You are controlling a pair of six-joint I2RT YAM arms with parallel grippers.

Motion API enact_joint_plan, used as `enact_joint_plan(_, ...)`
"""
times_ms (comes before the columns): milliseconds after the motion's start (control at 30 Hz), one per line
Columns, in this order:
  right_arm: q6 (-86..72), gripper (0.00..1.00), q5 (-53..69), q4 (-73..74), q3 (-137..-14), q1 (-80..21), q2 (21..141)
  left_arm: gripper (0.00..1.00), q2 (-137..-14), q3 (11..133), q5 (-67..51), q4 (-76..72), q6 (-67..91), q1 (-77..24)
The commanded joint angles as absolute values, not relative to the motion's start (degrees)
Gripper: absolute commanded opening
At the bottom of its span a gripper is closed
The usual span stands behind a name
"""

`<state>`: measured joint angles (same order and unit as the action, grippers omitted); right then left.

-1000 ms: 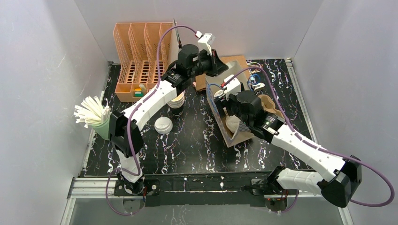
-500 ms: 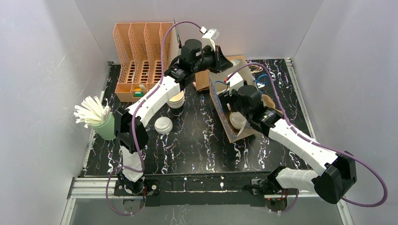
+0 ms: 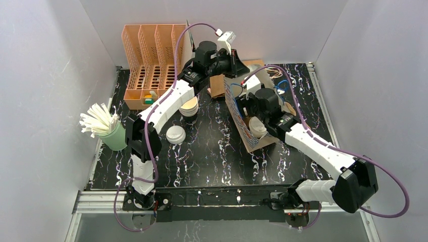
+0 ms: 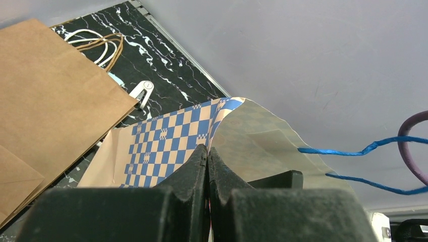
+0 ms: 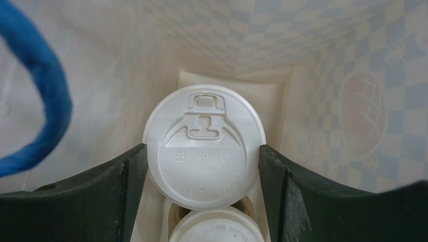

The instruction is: Pack the takeout coffee

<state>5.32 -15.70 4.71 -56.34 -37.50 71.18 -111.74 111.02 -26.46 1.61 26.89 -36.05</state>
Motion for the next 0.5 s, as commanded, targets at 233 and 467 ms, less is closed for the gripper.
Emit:
enact_joint_plan(233,7.2,0.14,-15.9,-1.9,-55.0,-36.3,73.0,0.00,-111.5,112.5,-30.5,1.3,28.5,-34.8)
enact_joint_plan(467,6.3,0.14,-15.2,-3.0,-52.9,-35.6,73.5,0.00,-111.5,112.7,-31.2,2.0,28.5,-34.3)
